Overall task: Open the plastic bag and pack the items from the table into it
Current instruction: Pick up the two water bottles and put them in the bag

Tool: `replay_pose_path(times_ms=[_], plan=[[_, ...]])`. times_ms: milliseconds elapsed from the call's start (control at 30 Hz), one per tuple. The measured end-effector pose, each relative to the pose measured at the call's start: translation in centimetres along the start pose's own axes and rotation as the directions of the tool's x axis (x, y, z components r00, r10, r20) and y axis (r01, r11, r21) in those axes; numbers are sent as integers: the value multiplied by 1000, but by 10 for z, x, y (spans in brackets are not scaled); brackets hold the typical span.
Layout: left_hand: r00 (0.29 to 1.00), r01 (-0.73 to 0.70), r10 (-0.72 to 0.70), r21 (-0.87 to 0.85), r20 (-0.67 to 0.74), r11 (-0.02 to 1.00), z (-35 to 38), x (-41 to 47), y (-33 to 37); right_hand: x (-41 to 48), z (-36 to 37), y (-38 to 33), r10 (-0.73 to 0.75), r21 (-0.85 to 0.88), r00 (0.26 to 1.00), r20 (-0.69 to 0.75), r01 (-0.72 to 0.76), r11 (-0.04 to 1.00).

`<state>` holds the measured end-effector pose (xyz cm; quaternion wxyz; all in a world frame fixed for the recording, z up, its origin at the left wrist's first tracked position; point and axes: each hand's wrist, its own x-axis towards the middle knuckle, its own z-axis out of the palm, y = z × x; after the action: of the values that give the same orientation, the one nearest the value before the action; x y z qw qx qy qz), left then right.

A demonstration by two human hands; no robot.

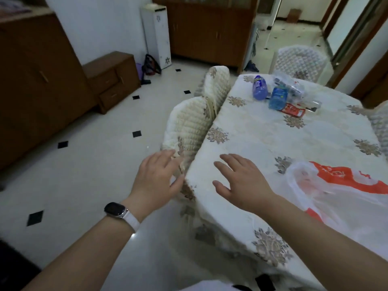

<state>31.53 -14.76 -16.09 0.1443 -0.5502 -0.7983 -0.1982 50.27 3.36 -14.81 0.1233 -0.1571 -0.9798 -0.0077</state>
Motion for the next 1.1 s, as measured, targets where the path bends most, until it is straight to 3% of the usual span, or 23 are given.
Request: replay_pose_path(times_ms=[400, 633, 867, 1100], plan=[[969, 233, -243, 154, 48, 960, -36, -37, -161, 168, 67, -112, -269, 96, 963, 4, 268, 959], [924, 334, -366, 235, 111, 913, -35, -10, -270, 300, 120, -155, -362, 177, 932, -13, 359, 917], [896, 370, -429, 336, 118, 866, -48, 36, -359, 419, 138, -188, -427, 222, 902, -64, 430, 875], [899, 378, -426, 304, 107, 875, -50, 60, -444, 499, 155, -217, -460, 218, 884, -84, 466, 857]])
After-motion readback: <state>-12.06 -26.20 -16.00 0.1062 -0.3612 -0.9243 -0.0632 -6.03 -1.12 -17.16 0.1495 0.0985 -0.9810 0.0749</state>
